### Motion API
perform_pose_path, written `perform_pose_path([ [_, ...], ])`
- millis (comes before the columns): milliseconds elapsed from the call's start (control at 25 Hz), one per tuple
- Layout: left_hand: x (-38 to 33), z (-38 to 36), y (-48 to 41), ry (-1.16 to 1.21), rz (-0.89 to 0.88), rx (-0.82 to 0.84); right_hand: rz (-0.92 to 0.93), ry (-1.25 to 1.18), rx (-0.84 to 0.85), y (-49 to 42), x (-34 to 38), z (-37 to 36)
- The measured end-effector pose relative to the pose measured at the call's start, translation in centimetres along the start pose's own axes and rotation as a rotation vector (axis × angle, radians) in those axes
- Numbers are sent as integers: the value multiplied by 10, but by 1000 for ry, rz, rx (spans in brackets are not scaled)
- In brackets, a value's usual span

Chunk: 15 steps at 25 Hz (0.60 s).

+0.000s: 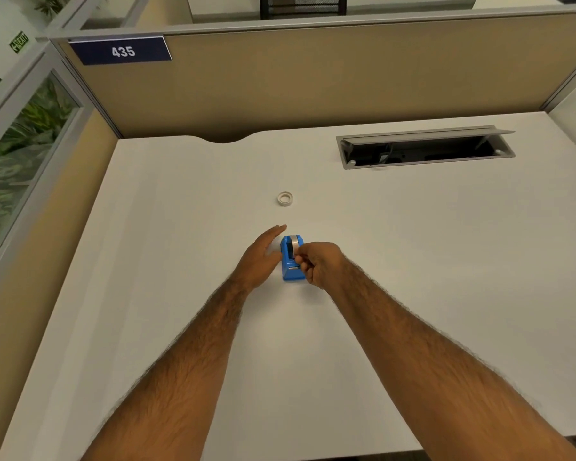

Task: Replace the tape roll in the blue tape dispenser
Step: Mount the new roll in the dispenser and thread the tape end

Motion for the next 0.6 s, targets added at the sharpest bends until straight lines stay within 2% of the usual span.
perform_pose_path([
  [120,21,-2,6,-380,31,149,10,2,3,1,0,0],
  [160,23,-4,5,-431,39,153,10,7,0,2,-1,0],
  [400,21,-14,-8,-384,-7,29,33,15,-21,1,-7,-2],
  [600,19,-14,-8,-380,14,30,39,-24,-38,3,-12,0],
])
Point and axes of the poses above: each hand's wrist, its own y-axis away from the middle knuckle, its own z-axis out of the back of the hand, x = y × z, the point moved 1 cm from there along -y, towards the middle knuckle, and after that the axes turned 8 degrees about x, right-handed, at the moved point
